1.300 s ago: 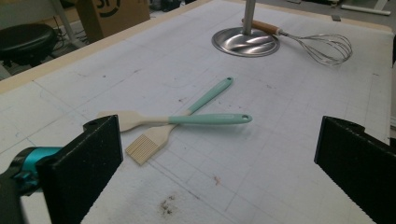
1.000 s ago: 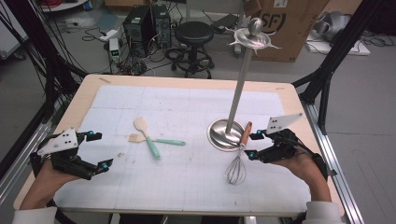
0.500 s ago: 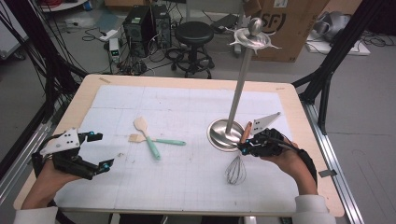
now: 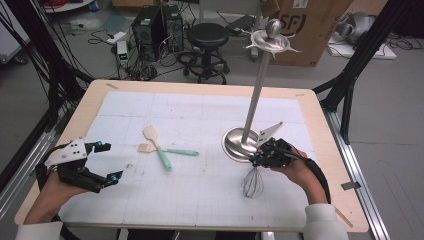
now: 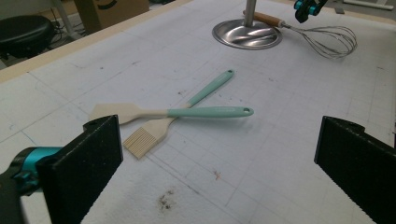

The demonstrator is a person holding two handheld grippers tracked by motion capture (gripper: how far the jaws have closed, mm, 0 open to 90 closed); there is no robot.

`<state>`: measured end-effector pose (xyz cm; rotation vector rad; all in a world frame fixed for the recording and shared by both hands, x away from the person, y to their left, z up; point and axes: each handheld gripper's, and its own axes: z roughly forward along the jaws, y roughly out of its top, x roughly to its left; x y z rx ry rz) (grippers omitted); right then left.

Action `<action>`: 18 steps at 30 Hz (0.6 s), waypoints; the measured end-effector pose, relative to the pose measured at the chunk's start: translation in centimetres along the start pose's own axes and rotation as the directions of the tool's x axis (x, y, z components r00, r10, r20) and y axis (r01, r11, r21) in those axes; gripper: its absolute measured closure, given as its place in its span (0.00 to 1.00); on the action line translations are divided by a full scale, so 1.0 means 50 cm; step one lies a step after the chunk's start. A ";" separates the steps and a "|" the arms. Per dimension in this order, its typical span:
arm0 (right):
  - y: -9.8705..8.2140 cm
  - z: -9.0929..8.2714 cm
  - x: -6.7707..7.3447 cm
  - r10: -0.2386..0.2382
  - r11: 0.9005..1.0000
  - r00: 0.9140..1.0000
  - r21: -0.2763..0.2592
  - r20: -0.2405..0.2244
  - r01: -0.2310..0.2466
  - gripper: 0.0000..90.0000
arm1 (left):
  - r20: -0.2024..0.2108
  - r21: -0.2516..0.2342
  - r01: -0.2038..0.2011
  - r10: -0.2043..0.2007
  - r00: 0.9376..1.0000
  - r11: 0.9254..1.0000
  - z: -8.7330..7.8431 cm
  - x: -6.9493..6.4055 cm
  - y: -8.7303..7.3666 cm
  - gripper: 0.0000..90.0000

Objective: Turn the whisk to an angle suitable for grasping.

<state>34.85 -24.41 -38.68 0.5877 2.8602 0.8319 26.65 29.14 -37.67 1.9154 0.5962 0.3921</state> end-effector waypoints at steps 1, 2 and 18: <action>0.001 0.004 -0.002 -0.004 1.000 1.000 0.004 0.002 0.004 1.00 | -0.001 0.001 0.000 0.000 1.000 1.000 0.000 0.000 0.000 0.02; 0.002 0.009 -0.002 0.003 1.000 1.000 0.010 0.002 -0.003 1.00 | -0.001 0.002 0.002 -0.002 1.000 1.000 0.001 0.000 0.000 0.02; 0.000 0.039 -0.007 0.016 0.993 0.999 0.119 0.041 -0.021 1.00 | -0.003 0.011 0.004 -0.004 1.000 1.000 0.001 0.000 -0.004 0.02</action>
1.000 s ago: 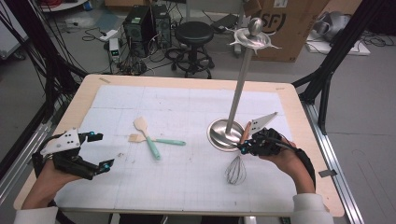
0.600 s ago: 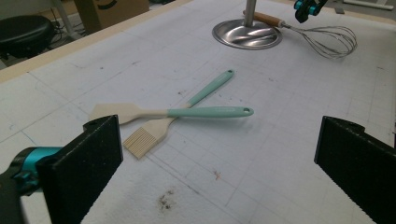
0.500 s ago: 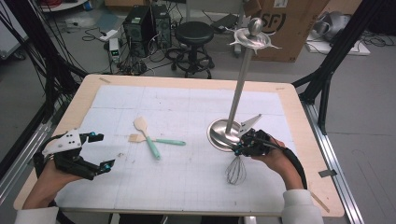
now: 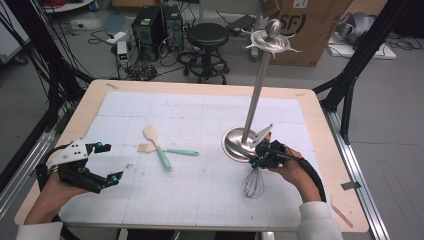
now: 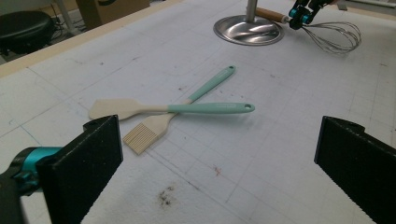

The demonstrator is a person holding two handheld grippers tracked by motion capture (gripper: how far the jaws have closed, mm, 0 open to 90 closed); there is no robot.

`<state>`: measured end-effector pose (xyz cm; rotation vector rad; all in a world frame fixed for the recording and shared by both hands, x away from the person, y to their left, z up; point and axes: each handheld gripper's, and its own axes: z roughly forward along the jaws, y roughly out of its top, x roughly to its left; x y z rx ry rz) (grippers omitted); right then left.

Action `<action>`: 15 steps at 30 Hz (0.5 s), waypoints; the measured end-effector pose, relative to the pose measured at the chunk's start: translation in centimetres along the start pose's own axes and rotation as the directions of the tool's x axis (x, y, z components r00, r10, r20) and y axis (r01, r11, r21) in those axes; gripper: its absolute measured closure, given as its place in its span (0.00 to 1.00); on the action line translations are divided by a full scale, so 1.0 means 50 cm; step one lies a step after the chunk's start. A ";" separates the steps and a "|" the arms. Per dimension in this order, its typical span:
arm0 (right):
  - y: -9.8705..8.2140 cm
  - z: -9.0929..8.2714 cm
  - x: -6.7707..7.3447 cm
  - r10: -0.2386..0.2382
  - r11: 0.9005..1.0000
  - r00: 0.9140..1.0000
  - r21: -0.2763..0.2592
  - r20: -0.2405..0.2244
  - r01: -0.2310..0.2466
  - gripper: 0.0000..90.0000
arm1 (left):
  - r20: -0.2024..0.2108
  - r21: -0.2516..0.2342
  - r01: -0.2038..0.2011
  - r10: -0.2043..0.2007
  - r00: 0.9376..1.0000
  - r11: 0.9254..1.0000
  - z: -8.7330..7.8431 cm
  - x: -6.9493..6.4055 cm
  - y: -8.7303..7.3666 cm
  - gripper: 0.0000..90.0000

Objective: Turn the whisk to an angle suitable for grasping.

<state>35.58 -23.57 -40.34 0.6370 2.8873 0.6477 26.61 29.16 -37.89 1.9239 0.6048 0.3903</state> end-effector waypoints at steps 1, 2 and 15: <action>-0.002 -0.001 0.000 -0.001 1.000 1.000 0.005 -0.004 0.001 1.00 | 0.000 0.000 0.000 0.000 1.000 1.000 0.000 0.000 0.000 0.02; -0.004 -0.002 0.000 0.004 1.000 1.000 0.012 -0.005 -0.004 1.00 | 0.000 -0.001 -0.001 0.001 1.000 1.000 -0.001 0.000 0.000 0.02; -0.036 -0.016 -0.002 0.032 0.999 0.999 0.026 -0.021 -0.032 1.00 | 0.002 -0.004 -0.001 0.001 1.000 1.000 -0.002 -0.001 0.000 0.02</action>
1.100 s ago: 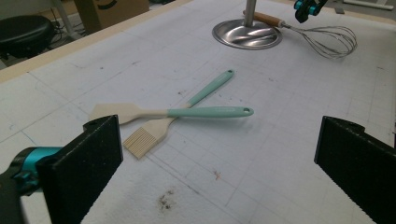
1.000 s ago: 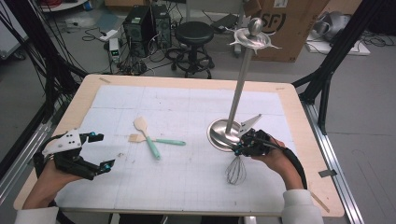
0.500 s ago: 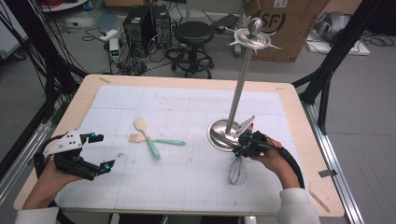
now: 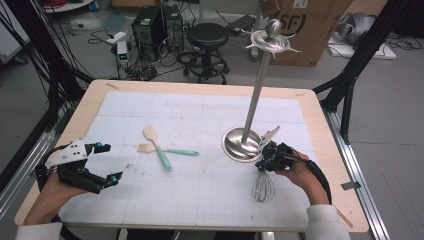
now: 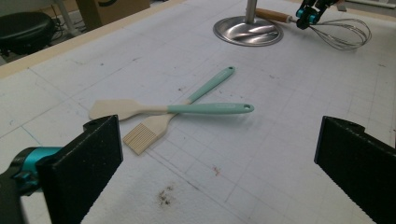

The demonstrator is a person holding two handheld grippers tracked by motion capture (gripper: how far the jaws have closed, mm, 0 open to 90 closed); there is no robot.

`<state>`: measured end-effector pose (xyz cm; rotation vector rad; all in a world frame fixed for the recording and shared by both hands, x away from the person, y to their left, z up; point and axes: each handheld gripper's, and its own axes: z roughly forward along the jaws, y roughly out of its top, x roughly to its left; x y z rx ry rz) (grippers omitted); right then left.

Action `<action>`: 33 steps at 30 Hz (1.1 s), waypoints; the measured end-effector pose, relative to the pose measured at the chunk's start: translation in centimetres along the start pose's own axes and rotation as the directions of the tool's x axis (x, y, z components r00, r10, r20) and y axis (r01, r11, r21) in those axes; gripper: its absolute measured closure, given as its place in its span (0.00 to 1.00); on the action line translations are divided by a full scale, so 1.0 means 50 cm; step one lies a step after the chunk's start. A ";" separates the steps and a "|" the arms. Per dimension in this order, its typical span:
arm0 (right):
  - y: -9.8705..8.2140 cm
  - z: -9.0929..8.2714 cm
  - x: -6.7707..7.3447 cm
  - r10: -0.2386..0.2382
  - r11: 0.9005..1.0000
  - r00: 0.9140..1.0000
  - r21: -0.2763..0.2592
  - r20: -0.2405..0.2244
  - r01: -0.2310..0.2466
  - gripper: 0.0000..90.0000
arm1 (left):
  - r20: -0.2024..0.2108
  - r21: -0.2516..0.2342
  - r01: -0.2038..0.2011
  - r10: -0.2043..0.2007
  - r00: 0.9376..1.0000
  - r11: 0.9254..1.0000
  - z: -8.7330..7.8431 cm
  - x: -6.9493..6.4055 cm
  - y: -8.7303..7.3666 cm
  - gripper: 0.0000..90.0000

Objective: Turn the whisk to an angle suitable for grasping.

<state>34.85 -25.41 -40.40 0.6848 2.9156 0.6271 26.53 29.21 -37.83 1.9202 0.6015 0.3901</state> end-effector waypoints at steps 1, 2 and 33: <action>-0.003 -0.001 -0.001 -0.003 1.000 1.000 0.001 -0.006 0.003 1.00 | -0.001 0.000 0.002 -0.002 1.000 1.000 0.000 0.000 0.000 0.02; -0.006 -0.003 -0.001 -0.002 1.000 1.000 0.005 -0.011 0.002 1.00 | -0.001 0.000 0.002 -0.002 1.000 1.000 0.000 0.000 0.000 0.02; -0.117 -0.064 -0.029 0.090 0.995 0.996 0.039 0.003 -0.090 1.00 | -0.004 0.009 0.007 -0.007 1.000 1.000 0.004 0.000 -0.003 0.02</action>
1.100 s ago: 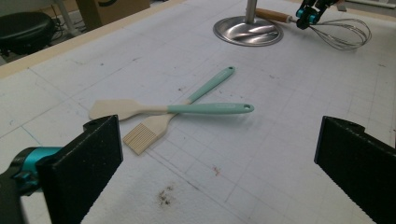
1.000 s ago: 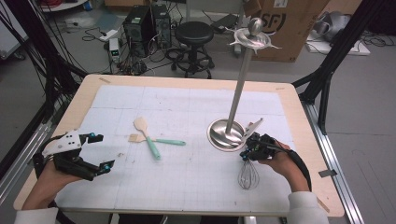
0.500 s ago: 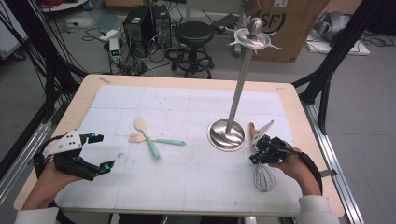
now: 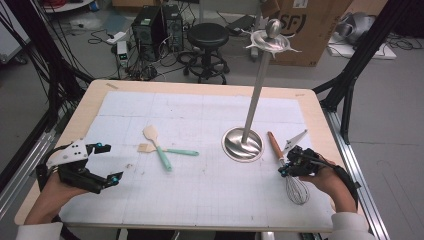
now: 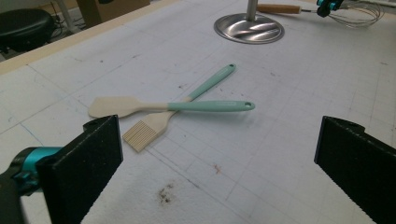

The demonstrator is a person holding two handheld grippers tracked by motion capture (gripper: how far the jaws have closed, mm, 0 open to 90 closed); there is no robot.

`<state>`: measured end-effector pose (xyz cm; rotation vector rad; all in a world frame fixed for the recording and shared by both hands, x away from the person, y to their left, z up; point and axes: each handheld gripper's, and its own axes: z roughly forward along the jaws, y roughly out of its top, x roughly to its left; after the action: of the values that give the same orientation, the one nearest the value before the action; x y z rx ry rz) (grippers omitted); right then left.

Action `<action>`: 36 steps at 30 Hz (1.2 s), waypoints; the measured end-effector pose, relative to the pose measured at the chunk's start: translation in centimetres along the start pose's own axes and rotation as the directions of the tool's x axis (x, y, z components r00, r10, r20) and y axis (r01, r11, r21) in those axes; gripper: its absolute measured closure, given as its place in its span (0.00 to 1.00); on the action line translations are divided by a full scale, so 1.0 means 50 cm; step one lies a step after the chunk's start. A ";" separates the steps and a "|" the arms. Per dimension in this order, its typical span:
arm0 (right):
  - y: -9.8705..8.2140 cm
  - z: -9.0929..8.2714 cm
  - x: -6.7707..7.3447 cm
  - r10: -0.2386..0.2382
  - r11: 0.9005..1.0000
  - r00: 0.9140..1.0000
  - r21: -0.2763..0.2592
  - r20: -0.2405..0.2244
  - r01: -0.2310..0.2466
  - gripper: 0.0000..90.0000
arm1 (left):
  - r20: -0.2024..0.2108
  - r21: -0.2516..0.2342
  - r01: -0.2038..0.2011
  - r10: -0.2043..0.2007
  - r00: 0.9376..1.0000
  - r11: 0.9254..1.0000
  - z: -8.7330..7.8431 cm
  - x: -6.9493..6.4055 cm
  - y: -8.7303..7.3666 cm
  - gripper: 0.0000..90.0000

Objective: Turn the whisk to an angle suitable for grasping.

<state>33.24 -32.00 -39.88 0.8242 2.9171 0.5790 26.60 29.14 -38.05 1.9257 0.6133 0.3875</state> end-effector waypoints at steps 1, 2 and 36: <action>-0.002 -0.002 -0.001 -0.003 1.000 1.000 -0.004 0.000 0.003 1.00 | 0.000 0.003 -0.003 0.003 1.000 1.000 0.000 0.000 0.000 0.02; -0.003 -0.003 -0.001 0.007 1.000 1.000 -0.003 0.002 -0.007 1.00 | 0.000 0.001 0.000 0.000 1.000 1.000 0.000 0.000 0.000 0.02; -0.014 -0.082 -0.020 0.065 0.990 0.996 -0.127 0.068 -0.056 1.00 | 0.002 0.002 0.000 0.000 1.000 1.000 0.000 0.001 -0.001 0.02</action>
<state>33.13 -34.45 -36.39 0.9005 2.7665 0.7132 26.64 29.17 -38.09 1.9278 0.6132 0.3851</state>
